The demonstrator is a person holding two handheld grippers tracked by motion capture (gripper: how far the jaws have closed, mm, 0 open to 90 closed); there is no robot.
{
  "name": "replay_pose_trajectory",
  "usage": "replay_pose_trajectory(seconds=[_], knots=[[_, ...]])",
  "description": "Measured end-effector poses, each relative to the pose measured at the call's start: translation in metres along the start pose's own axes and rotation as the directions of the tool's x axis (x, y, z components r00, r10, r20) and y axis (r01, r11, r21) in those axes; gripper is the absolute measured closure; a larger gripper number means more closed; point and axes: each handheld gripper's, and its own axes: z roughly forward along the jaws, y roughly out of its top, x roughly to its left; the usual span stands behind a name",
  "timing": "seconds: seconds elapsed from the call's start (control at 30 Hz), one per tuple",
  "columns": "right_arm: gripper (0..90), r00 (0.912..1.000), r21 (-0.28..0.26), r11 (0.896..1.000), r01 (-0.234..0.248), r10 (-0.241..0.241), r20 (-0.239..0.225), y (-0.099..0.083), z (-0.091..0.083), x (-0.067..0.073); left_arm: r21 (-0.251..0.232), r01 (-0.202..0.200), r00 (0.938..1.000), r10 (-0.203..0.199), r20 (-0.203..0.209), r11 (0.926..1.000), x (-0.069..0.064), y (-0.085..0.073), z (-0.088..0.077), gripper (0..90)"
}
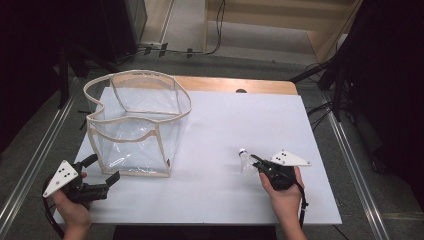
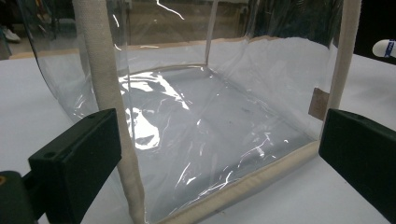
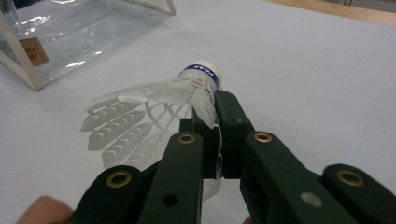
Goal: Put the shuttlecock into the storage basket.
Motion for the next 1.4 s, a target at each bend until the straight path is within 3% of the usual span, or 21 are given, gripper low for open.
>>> replay_pose_trajectory(seconds=[1.4], knots=[[86.4, 0.9988, -0.069, 0.997, 0.024, -0.027, -0.04, 0.053, 0.001, 0.012, -0.003, 0.003, 1.0, -0.003, 0.004, 1.0, 0.0, 0.0, 0.0, 0.0]])
